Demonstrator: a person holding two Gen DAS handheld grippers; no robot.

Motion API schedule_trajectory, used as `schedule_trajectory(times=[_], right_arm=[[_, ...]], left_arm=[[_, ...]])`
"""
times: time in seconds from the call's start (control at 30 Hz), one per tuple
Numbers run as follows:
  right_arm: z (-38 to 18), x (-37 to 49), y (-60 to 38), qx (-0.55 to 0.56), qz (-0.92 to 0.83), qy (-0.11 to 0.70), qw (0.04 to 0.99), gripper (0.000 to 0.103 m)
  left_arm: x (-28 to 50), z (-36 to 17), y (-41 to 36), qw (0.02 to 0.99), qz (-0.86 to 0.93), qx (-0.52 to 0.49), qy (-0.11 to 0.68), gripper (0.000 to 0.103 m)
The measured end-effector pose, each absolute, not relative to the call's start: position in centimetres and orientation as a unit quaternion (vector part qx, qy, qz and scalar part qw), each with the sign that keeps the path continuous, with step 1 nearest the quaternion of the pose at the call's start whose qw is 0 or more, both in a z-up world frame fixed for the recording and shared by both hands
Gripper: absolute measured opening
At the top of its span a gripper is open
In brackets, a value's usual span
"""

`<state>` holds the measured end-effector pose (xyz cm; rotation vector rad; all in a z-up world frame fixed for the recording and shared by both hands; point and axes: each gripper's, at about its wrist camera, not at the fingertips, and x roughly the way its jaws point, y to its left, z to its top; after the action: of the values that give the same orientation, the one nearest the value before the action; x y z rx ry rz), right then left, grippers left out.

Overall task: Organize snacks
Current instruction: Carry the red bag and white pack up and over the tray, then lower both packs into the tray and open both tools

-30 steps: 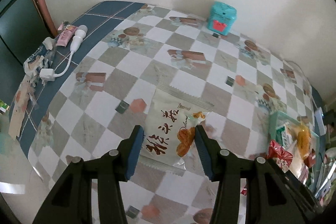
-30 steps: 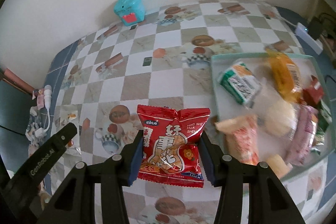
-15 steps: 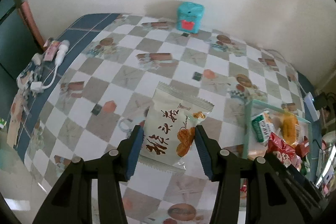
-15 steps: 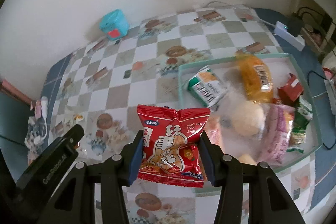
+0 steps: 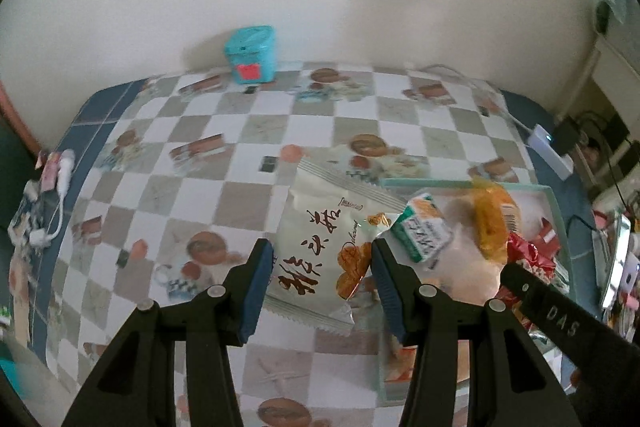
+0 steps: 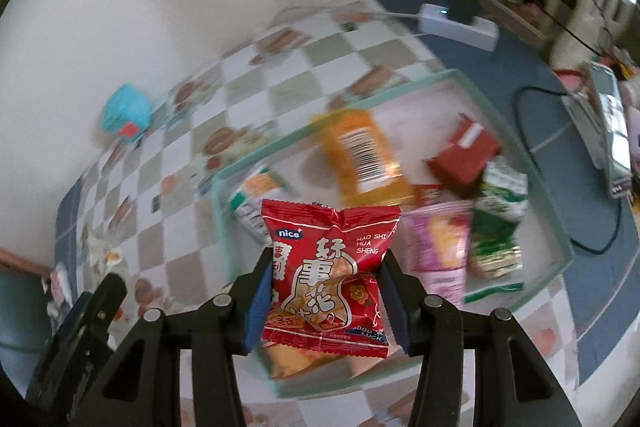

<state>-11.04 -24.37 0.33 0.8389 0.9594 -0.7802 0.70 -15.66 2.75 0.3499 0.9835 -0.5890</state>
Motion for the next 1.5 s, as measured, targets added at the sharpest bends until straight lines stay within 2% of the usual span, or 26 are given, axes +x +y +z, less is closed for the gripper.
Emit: schedule_trajectory(times=[0.6,1.3,1.4,1.5], right_arm=[[-1.6,-16.9,-30.9,0.445,-0.422,0.401,0.68,0.054],[-1.7,-14.8,-30.0,0.425,-0.394,0.418,0.699,0.055],[-1.9,-14.4,-29.8,0.422,-0.39,0.423,0.701,0.055],[-1.9,-14.2,-29.6,0.418,-0.387,0.426,0.703,0.055]], left_arm=[[-3.0,-0.4,-24.1,0.782,-0.356,0.222,0.46,0.052],[-2.5,-3.6,-24.3,0.75,-0.371,0.203,0.508,0.054],[-2.5,-3.5,-24.1,0.751,-0.371,0.202,0.508,0.064],[-2.3,-3.2,-23.8,0.754,-0.369,0.2,0.506,0.064]])
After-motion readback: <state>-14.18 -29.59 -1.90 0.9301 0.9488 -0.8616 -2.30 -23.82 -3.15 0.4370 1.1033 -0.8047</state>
